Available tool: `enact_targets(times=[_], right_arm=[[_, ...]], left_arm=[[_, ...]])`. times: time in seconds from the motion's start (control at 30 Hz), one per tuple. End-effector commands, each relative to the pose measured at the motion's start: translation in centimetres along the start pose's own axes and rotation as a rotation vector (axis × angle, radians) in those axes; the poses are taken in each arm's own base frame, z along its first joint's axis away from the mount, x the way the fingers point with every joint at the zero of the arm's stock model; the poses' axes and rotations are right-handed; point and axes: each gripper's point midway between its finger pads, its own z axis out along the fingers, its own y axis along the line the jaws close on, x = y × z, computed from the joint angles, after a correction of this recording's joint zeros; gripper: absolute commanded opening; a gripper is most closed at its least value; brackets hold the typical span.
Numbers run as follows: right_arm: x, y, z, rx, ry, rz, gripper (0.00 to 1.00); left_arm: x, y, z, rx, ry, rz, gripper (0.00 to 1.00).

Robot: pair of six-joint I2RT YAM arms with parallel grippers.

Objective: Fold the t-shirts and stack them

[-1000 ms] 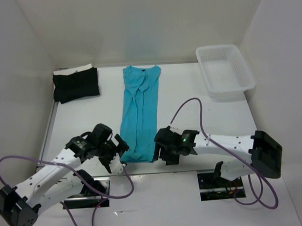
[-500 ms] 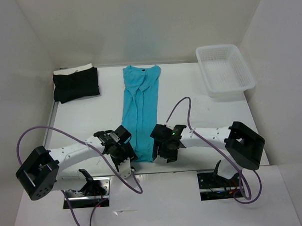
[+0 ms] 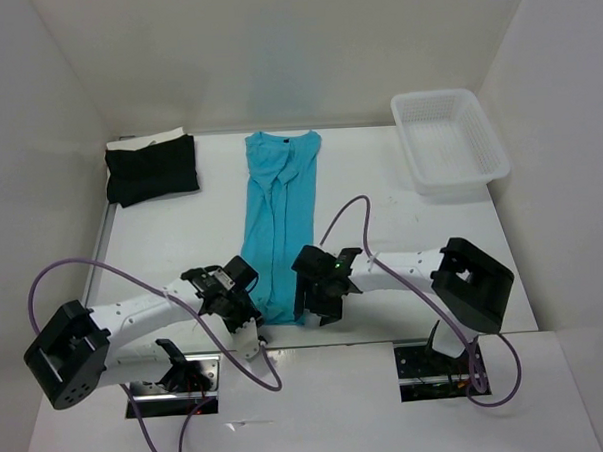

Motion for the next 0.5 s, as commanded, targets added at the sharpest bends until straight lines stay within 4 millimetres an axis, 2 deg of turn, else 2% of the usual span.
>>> enact_targets(times=[0.0, 0.1, 0.13, 0.17, 0.2, 0.23, 0.27, 0.3, 0.33, 0.37, 0.4, 0.43, 0.47], right_arm=[[-0.8, 2.2, 0.6, -0.059, 0.002, -0.008, 0.70], [-0.7, 2.9, 1.1, -0.086, 0.016, -0.002, 0.53], [-0.5, 2.8, 1.3, -0.081, 0.028, -0.001, 0.37], [-0.5, 3.2, 1.1, -0.092, 0.033, -0.002, 0.29], [-0.4, 3.0, 1.4, -0.081, 0.038, -0.001, 0.22], [-0.6, 3.4, 1.3, -0.091, 0.033, -0.013, 0.15], [-0.4, 3.0, 1.5, -0.072, 0.041, -0.010, 0.03], [-0.5, 3.2, 1.3, -0.075, 0.040, -0.020, 0.00], [-0.3, 2.8, 1.0, -0.061, 0.045, -0.033, 0.00], [-0.7, 3.4, 0.5, -0.066, 0.033, -0.034, 0.00], [-0.9, 3.2, -0.1, -0.053, 0.020, -0.059, 0.00], [-1.0, 3.6, -0.8, -0.063, 0.015, -0.069, 0.00], [-2.2, 4.2, -1.3, -0.076, -0.001, -0.059, 0.00]], left_arm=[[-0.6, -0.4, -0.1, 0.002, -0.016, 0.002, 0.36], [-0.6, -0.3, -0.1, 0.002, -0.016, 0.013, 0.24], [-0.6, -0.3, -0.1, 0.002, -0.016, 0.022, 0.20], [-0.6, -0.5, -0.1, 0.011, -0.018, 0.020, 0.16], [-0.6, -0.4, -0.3, 0.002, -0.016, 0.031, 0.06], [-0.6, -0.4, -0.3, 0.002, -0.016, 0.031, 0.05], [-0.9, -0.3, -0.2, 0.000, -0.028, 0.031, 0.05], [-1.4, 0.2, -0.5, -0.026, -0.054, -0.022, 0.02], [-1.6, 1.7, -1.3, -0.064, -0.066, -0.037, 0.01], [-1.9, 2.2, -1.7, -0.077, -0.079, -0.060, 0.00], [-2.1, 2.8, -2.2, -0.096, -0.089, -0.116, 0.00], [-1.7, 3.3, -2.7, -0.115, -0.084, -0.149, 0.00], [-0.9, 4.3, -3.6, -0.152, -0.071, -0.190, 0.00]])
